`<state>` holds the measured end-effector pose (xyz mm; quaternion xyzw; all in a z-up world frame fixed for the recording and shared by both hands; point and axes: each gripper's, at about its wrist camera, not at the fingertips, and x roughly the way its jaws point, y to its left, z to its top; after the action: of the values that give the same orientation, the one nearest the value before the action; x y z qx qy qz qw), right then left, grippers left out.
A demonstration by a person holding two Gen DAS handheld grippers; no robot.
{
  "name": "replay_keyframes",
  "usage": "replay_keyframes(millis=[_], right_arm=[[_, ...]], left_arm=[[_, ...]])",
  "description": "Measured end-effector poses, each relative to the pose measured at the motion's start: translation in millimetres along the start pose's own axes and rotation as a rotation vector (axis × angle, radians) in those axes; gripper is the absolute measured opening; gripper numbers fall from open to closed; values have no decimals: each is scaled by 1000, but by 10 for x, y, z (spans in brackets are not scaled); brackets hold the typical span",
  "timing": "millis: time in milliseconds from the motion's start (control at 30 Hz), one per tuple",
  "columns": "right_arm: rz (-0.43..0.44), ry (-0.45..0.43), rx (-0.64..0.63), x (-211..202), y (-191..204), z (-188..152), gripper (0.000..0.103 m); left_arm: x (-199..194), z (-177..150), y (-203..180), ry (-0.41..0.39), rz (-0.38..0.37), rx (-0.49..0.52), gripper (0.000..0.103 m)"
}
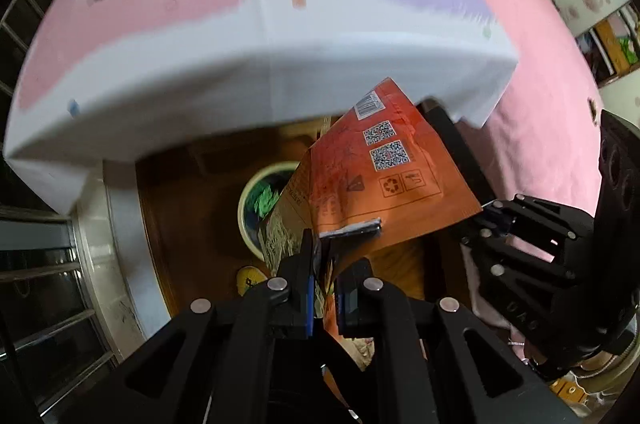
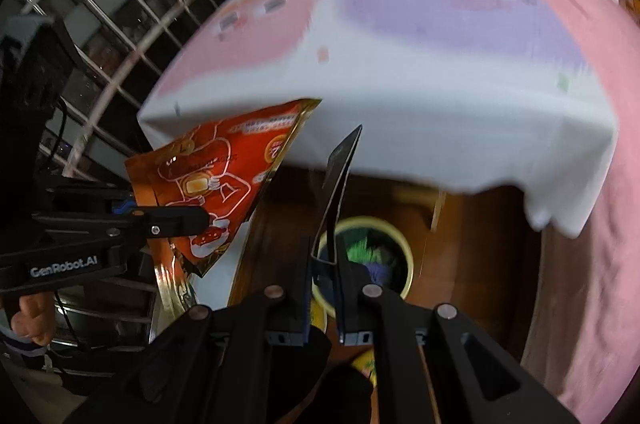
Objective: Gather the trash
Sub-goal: 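Carry the orange bag and black card down over the blue bin and open both tools, then raise both tools away from the blue bin back toward the table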
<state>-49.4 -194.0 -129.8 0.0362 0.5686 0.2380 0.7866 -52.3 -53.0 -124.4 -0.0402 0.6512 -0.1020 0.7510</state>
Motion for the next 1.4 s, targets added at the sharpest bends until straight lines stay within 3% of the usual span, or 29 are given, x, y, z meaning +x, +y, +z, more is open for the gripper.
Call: replay_keyframes(millis=[267, 567, 633, 700, 733, 800, 833, 900, 967, 1400], right_arm=[[-52, 120, 81, 1139, -319, -430, 9], [-98, 196, 129, 2384, -727, -617, 9], [-98, 201, 125, 2568, -773, -644, 9], [-91, 207, 121, 2723, -816, -648, 9], [-93, 205, 122, 2786, -842, -653, 9], [-98, 206, 119, 2891, -878, -647, 15], [-99, 207, 118, 2918, -884, -653, 19], [-88, 204, 127, 2931, -908, -634, 34], [-85, 192, 126, 2897, -910, -600, 41], [-115, 156, 173, 2449, -907, -464, 42]], left_arm=[[1262, -164, 246, 112, 10, -36, 6], [2498, -140, 465, 161, 18, -33, 6], [2728, -127, 456, 174, 25, -16, 9], [2866, -117, 513, 172, 36, -8, 27], [2907, -118, 573, 165, 45, -6, 36], [2935, -87, 627, 138, 63, -17, 81], [2936, -70, 662, 126, 66, -28, 87], [2927, -28, 712, 114, 56, -50, 89], [2912, 10, 763, 111, 61, -56, 89], [2382, 38, 840, 65, 124, -78, 90]])
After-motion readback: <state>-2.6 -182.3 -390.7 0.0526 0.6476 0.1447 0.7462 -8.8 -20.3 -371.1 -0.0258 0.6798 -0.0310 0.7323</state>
